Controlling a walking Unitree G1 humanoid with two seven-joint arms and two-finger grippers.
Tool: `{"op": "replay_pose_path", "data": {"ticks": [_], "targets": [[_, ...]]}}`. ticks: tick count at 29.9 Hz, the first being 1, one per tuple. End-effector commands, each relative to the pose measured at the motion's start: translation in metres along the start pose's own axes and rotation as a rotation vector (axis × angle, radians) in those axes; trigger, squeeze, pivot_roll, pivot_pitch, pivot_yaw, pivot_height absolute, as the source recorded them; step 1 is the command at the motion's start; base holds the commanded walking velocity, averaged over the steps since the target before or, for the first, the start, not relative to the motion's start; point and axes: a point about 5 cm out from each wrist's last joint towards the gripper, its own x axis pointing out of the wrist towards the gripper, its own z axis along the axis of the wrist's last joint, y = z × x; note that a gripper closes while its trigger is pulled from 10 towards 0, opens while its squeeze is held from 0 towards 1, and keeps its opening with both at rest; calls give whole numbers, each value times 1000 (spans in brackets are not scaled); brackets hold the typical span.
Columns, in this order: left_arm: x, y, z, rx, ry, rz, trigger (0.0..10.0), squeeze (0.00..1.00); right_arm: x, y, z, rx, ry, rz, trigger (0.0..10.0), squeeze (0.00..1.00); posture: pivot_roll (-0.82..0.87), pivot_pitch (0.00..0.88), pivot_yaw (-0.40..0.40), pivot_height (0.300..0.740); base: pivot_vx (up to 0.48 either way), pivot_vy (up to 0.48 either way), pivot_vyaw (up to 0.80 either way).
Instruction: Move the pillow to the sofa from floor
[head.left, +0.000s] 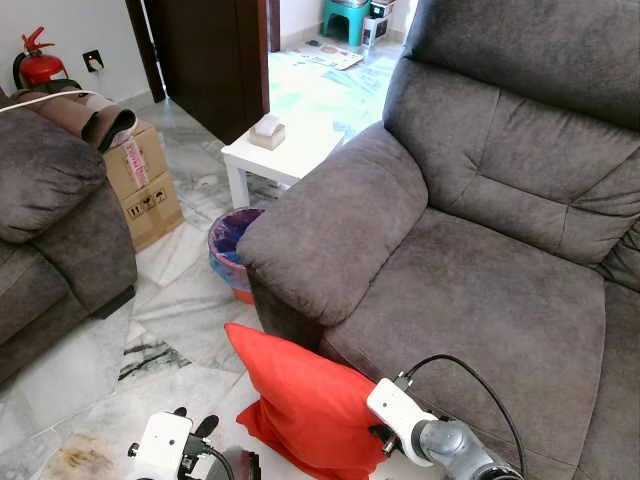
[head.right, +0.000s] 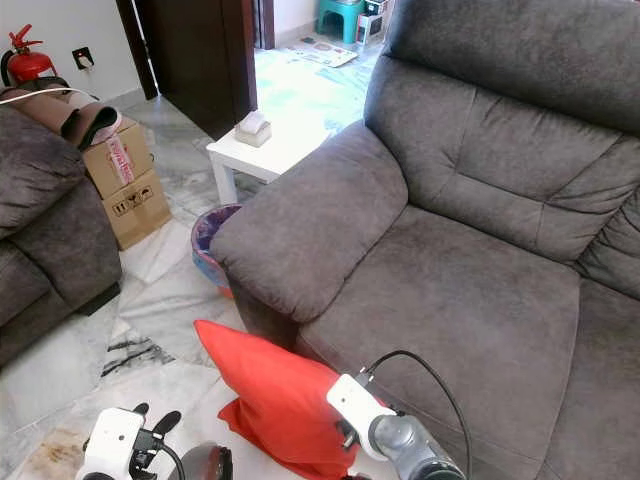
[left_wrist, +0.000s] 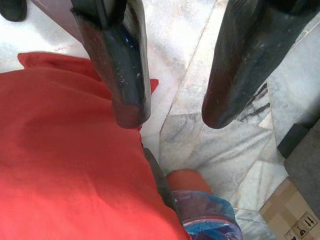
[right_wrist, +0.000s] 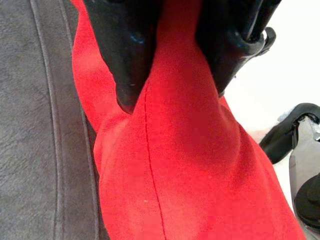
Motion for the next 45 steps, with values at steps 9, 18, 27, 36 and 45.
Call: {"op": "replay_pose_path", "data": {"ticks": [9,18,27,36,45], "targets": [[0,4,0,9,1,11,10000,0,2,8,-3,34,-9,17,0,0,261,140,-66,637,0,0,0],[1,5,2,13,-7,14,10000,0,2,9,-2,42,-27,12,0,0,262,139,-61,637,0,0,0],[1,7,3,17,-8,16,10000,0,4,15,3,86,-65,47,0,0,262,139,-55,637,0,0,0],[2,10,4,24,-14,33,10000,0,4,18,4,232,-133,47,0,0,250,136,-52,637,0,0,0],[4,8,4,29,-13,26,10000,0,3,15,9,315,-200,-3,0,0,228,135,-47,637,0,0,0]]}}
